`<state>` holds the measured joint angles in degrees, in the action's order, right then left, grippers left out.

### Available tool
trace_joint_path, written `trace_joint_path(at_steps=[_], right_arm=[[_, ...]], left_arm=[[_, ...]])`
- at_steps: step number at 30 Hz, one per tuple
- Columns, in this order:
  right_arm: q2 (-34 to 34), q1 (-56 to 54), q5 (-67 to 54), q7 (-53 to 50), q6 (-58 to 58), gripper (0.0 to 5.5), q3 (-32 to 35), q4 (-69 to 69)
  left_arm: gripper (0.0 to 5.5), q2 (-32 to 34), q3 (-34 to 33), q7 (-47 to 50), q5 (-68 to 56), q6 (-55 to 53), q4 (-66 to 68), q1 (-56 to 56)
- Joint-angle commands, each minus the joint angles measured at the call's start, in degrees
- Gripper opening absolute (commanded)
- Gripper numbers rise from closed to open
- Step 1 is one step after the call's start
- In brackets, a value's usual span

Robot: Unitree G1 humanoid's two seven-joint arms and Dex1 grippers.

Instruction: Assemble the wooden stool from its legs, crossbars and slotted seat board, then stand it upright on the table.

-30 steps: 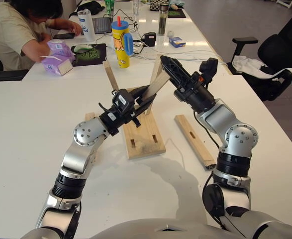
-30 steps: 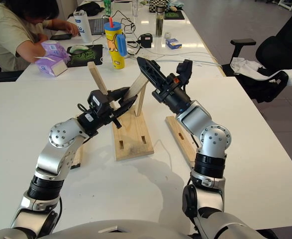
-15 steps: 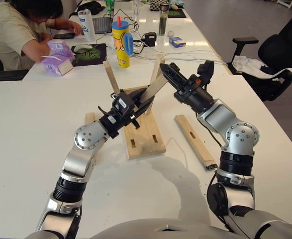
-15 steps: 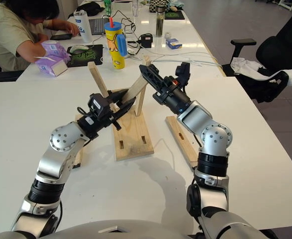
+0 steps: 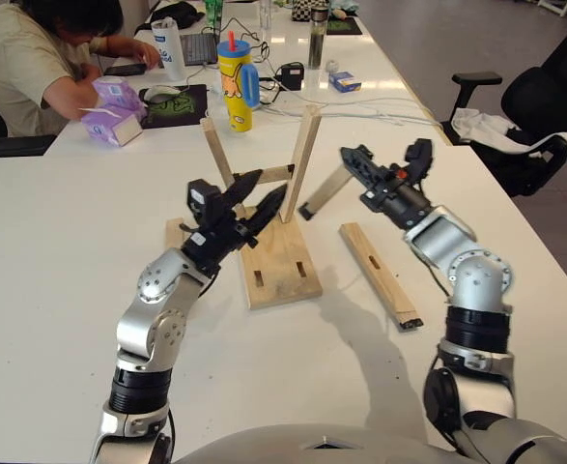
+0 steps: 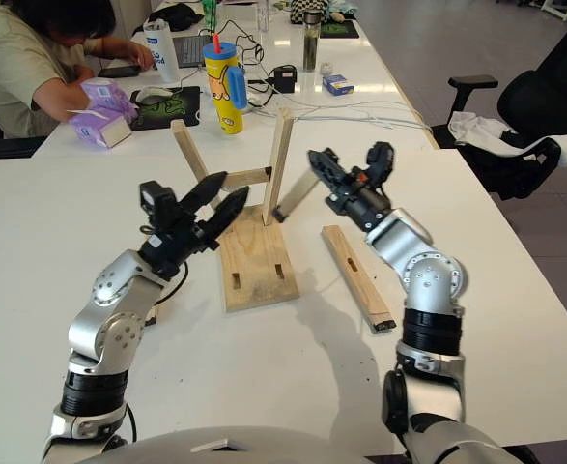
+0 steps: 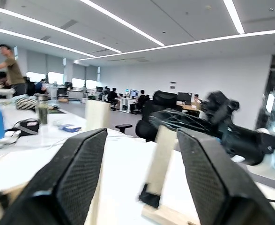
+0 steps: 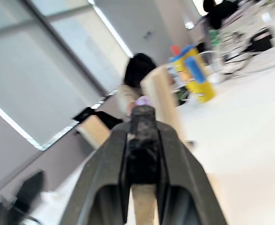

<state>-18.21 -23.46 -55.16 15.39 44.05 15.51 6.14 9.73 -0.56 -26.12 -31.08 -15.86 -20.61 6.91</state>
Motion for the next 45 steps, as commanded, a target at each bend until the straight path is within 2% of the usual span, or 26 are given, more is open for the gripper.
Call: trace_joint_path(at_steps=[1,4,15,31,45], right_arm=[[-5.37,6.51,4.38,3.03,-0.78,0.46,0.97,2.3],[-6.28,9.57,9.43,4.16,-3.57,0.46,-0.78,1.65],[-3.9,16.94,13.7,2.56,-8.21,0.46,1.18,6.6],[-1.66,18.84,20.91,3.99,-14.35,0.46,-1.72,3.13],[-2.08,25.66,35.21,5.85,-24.76,0.45,-11.46,-2.91]], left_arm=[[2.76,-0.37,-2.17,2.73,0.14,-0.1,-0.44,-1.21],[2.76,-1.0,-2.07,3.79,0.29,-0.32,-0.12,-0.57],[2.76,-0.27,-0.64,3.3,0.98,-0.73,-0.04,-0.5],[2.76,1.43,-0.37,2.86,1.27,-2.16,-0.15,0.92],[2.76,1.2,0.02,3.42,1.79,-1.99,-0.03,1.02]])
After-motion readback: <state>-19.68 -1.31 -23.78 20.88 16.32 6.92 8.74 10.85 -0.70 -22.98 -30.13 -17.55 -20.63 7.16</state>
